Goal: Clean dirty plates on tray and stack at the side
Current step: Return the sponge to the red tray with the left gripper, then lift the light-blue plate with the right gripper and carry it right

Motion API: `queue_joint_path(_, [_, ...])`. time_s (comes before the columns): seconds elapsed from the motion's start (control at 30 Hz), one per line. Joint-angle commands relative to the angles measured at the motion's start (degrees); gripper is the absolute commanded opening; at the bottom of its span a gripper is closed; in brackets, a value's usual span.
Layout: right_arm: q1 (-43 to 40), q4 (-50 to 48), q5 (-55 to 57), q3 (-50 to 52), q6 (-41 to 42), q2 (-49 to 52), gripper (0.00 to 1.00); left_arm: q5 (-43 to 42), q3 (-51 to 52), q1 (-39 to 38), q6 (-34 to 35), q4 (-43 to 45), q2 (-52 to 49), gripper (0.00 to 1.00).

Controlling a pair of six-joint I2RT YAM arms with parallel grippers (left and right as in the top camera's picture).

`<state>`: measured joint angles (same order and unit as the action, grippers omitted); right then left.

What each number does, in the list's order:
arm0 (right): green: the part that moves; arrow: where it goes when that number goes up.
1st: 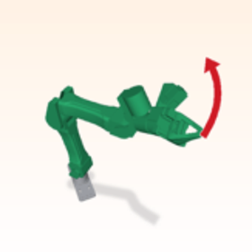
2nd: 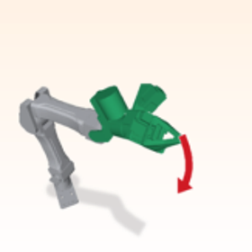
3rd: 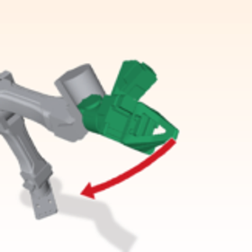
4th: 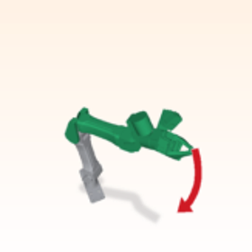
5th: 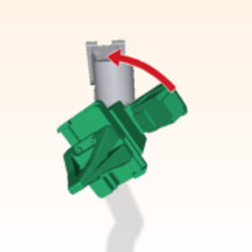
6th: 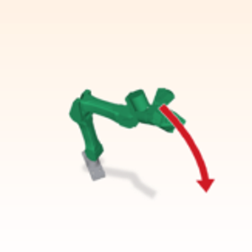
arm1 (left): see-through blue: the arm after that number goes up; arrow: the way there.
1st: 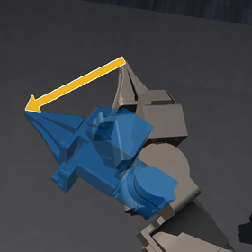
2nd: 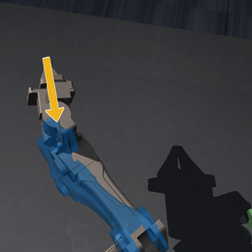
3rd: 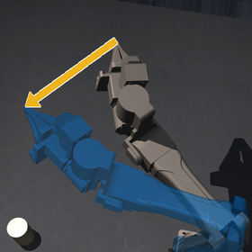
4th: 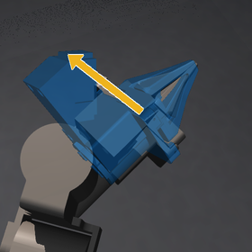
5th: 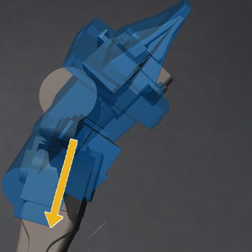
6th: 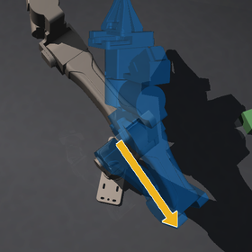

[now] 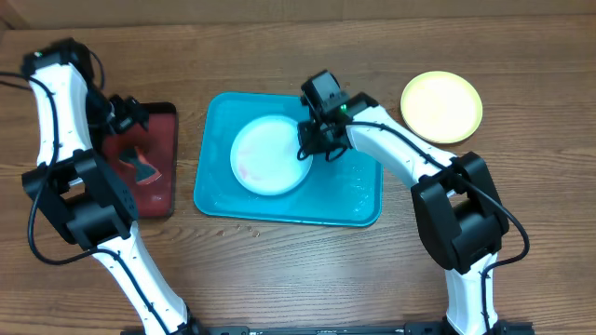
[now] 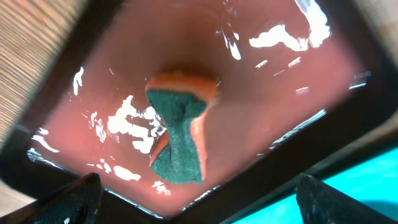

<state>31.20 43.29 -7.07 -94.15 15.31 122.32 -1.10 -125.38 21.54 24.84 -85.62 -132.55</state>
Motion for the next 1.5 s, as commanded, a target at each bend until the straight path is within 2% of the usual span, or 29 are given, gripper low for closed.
queue_joint_path(0.0, [0.85,1.29,3.21,-8.2,-3.1,-2.95,0.04,-1.49,-8.83,0.72,-1.27,-2.95,2.51,1.0])
queue_joint_path(0.17, [3.82,-0.66,5.2,-14.38,-4.92,-2.95,0.04,-1.29,-11.58,1.07,-0.57,-3.48,2.51,1.0])
queue_joint_path(0.4, [10.12,-10.8,13.49,-15.91,-4.63,-2.95,0.04,-1.75,-11.58,6.56,8.7,-4.33,2.51,1.0])
queue_joint_path(0.67, [13.7,-14.38,21.05,-15.91,-4.94,-2.95,0.04,-1.31,-11.58,12.0,8.57,-7.58,2.51,1.0])
queue_joint_path(1.0, [10.95,-8.83,35.43,-15.91,-5.2,-2.95,0.04,-1.22,-11.58,12.66,5.14,-7.52,2.51,1.0])
queue_joint_path(1.17, [10.67,-5.7,47.17,-15.91,-15.82,-2.95,0.04,-1.25,-11.58,12.66,5.16,-7.15,2.51,1.0])
queue_joint_path(1.2, [10.91,-5.53,50.03,-15.91,-19.87,-2.95,0.04,-1.27,-11.58,12.59,5.16,-7.1,2.51,1.0])
queue_joint_path(1.23, [11.5,-5.53,54.29,-15.91,-29.42,-2.95,0.04,-1.31,-11.58,12.55,5.2,-7.06,2.51,1.0])
queue_joint_path(1.27, [11.74,-5.68,56.35,-15.91,-33.83,-2.95,0.04,-1.31,-11.58,12.55,5.2,-7.02,2.51,1.0])
queue_joint_path(1.47, [13.62,-9.16,69.33,-15.91,-49.72,-2.95,0.04,-1.29,-11.58,12.55,5.18,-6.88,2.51,1.0])
